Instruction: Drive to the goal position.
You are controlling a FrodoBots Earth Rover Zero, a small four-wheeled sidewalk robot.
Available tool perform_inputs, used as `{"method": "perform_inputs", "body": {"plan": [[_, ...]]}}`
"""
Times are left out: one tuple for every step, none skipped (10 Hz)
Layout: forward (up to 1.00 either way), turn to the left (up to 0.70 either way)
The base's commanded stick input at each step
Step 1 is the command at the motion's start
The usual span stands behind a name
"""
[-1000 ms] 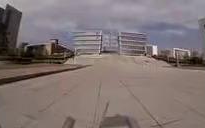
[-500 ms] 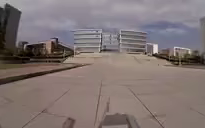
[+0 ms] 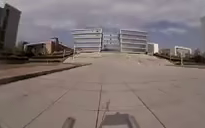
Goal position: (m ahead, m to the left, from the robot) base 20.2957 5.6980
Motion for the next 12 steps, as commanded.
{"method": "perform_inputs", "body": {"plan": [[1.00, 0.00], [1.00, 0.00], [1.00, 0.00], [1.00, 0.00], [1.00, 0.00], [1.00, 0.08], [1.00, 0.29], [1.00, 0.40], [1.00, 0.40], [1.00, 0.40], [1.00, 0.07], [1.00, 0.00]]}}
